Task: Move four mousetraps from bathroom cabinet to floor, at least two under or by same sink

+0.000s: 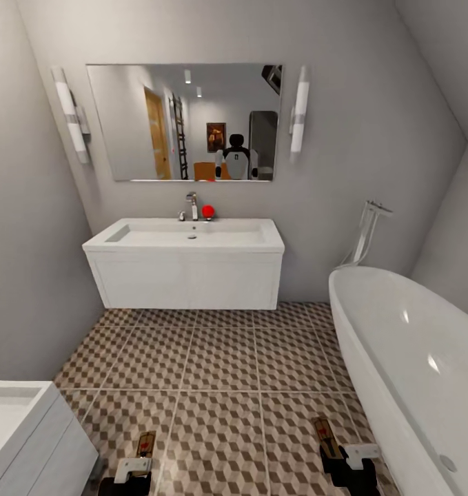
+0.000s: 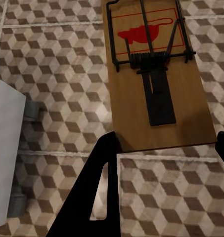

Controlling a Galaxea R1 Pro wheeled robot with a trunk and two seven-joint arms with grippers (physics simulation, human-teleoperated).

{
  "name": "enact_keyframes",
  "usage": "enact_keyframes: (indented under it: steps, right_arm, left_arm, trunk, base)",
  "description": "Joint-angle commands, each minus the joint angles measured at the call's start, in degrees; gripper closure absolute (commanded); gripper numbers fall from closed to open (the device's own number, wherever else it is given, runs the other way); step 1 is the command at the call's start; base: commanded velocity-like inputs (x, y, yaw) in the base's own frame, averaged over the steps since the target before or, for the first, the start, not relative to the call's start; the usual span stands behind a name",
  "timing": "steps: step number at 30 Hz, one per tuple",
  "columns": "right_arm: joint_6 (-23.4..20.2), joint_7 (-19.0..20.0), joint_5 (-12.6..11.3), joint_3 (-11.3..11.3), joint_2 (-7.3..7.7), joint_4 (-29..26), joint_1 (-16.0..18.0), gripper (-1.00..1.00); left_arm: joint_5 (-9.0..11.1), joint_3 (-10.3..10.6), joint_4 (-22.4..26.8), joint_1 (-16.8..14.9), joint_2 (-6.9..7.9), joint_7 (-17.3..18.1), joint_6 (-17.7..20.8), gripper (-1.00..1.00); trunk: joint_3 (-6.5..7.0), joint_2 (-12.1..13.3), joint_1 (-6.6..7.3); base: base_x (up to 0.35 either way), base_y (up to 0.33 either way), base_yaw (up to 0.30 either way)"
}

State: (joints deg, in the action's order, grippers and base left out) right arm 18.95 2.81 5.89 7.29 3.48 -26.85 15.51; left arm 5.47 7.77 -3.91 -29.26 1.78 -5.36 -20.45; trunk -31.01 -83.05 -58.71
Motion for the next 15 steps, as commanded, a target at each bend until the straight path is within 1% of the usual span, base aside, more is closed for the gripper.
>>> enact_keyframes:
  steps: [1,15]
  right_arm:
    - [0.21,0.17,0.44,0.45,-0.05,0.04,0.04,1.00]
    - [0.20,0.17,0.44,0.45,-0.05,0.04,0.04,1.00]
  left_arm:
    - [0.50,0.49,-0.23,-0.09,-0.02,-0.09,-0.38,1.00]
    - [0.50,0.49,-0.22,-0.09,-0.02,-0.09,-0.38,1.00]
  trunk:
    - [-0.05,-0.03,-0.02]
    - [-0.05,-0.03,-0.02]
  base:
    - [0.206,0.000,0.000]
    - [0.206,0.000,0.000]
